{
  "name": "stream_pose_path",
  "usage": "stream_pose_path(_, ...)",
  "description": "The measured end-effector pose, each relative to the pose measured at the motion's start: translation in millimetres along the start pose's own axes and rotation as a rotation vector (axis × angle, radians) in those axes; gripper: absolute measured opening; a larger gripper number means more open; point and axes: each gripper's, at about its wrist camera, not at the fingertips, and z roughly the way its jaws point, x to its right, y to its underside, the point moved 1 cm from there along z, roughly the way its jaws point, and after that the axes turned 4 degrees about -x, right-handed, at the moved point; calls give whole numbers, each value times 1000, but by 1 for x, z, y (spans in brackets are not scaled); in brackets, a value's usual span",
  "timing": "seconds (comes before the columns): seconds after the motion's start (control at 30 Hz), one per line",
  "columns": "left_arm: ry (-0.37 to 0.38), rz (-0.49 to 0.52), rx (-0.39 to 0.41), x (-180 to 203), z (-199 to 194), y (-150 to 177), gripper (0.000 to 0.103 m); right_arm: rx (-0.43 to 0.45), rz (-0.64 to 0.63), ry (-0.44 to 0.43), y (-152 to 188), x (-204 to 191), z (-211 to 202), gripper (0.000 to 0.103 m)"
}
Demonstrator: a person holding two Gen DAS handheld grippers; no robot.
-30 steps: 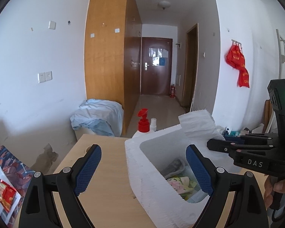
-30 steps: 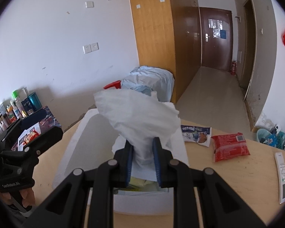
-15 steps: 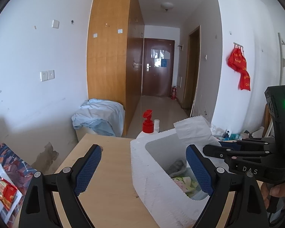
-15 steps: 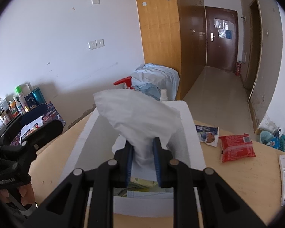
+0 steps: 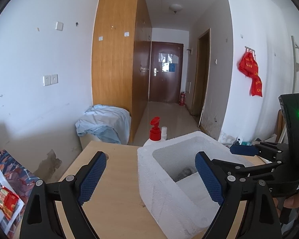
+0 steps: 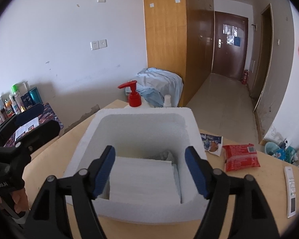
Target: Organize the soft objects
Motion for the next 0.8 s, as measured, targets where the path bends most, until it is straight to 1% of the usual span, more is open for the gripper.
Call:
stream_pose_path(0.23,2,2,1,-1,-6,-1,91,14,5,2,2,-1,-9,76)
stream_pose_path(0.47,13,7,20,2,-27,-1,91,41,17,11,7,-4,-29,77)
stream_pose_path(0.8,31,27,70,13,-75,2,91,139,38,44,28,-11,-85,77)
